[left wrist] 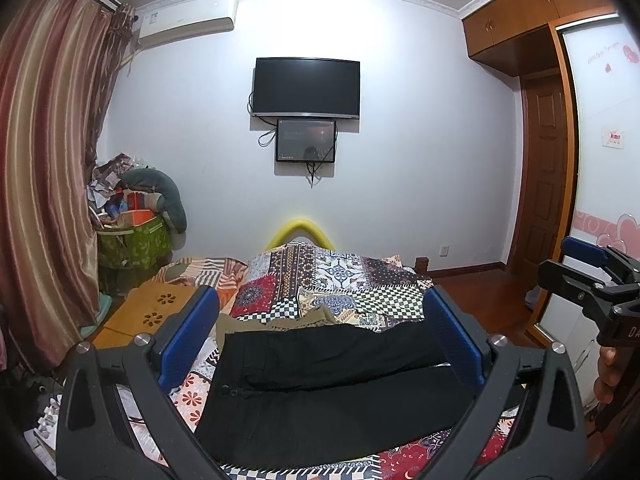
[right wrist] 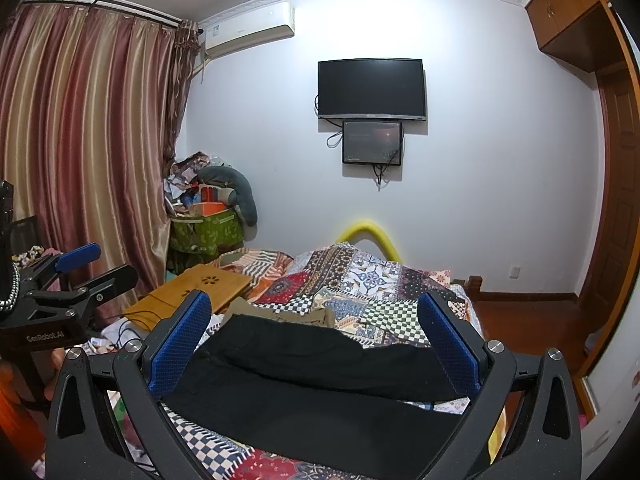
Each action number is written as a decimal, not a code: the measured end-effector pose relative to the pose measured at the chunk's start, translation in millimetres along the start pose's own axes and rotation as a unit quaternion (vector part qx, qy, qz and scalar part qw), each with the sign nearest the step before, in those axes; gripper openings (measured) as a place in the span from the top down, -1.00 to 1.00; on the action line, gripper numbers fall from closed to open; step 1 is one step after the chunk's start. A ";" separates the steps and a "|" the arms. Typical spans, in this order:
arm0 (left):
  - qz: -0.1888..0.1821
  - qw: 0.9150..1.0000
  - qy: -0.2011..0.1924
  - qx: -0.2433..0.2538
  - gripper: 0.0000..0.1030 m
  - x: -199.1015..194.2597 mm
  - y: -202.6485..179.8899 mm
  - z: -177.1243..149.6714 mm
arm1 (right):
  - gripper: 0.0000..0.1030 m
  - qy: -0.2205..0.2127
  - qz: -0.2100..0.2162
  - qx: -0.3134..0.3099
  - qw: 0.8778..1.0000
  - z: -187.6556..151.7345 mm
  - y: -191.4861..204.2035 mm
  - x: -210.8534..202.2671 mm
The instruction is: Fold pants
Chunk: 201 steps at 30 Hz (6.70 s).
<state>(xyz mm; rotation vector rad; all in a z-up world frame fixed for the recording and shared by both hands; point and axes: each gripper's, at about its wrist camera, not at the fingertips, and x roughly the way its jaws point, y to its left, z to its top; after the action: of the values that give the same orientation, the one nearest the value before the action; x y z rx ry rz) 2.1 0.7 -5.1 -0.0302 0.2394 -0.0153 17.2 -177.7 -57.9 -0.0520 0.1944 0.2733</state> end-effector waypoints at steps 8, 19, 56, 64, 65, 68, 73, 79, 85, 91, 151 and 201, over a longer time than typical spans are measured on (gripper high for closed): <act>-0.001 1.000 -0.003 -0.001 -0.99 -4.3 0.3 -3.5 | -0.99 -0.002 0.002 -0.005 1.000 -0.5 2.3 2.0; 0.002 1.000 -0.006 -0.004 -0.99 -3.3 -2.3 -2.2 | -0.99 -0.006 0.002 -0.008 1.000 -0.5 3.0 1.5; 0.000 1.000 0.017 -0.013 -0.99 28.7 9.8 -0.4 | -1.00 0.009 -0.004 -0.006 1.000 -10.5 -1.0 17.1; 0.031 0.998 0.050 -0.003 -0.99 82.0 28.6 -8.3 | -1.00 0.019 -0.020 0.012 1.000 -24.9 -36.4 41.1; 0.036 0.998 0.053 -0.007 -0.99 91.3 34.7 -10.6 | -1.00 0.018 -0.021 0.013 1.000 -25.6 -39.6 42.3; 0.046 0.996 0.074 -0.017 -0.99 120.3 53.0 -17.5 | -0.99 0.030 -0.038 0.025 0.999 -30.2 -58.9 54.5; 0.057 0.991 0.117 -0.034 -0.99 173.6 88.4 -31.1 | -0.99 0.070 -0.076 0.040 0.994 -42.8 -95.9 85.4; 0.081 0.982 0.164 -0.040 -0.99 236.4 127.7 -53.6 | -0.99 0.136 -0.117 0.066 0.982 -66.3 -142.0 127.5; 0.100 0.975 0.195 -0.027 -0.93 289.0 159.1 -73.8 | -0.99 0.178 -0.145 0.068 0.971 -82.4 -173.8 159.5; 0.080 0.963 0.254 -0.044 -0.67 346.7 179.8 -100.4 | -0.94 0.201 -0.129 0.069 0.969 -91.9 -186.6 198.0; 0.157 0.907 0.389 0.023 0.60 503.4 194.2 -195.5 | 0.33 0.332 -0.179 0.157 0.913 -193.2 -368.6 318.8; 0.096 0.920 0.379 -0.022 0.79 493.7 192.9 -188.8 | -0.06 0.311 0.057 0.036 0.948 -112.3 -176.4 391.7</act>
<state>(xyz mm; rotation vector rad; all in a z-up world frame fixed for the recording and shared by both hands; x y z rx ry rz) 439.1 178.9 -311.4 -0.0454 1.0208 0.1788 414.6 -253.0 -241.0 -0.0543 0.8389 0.3598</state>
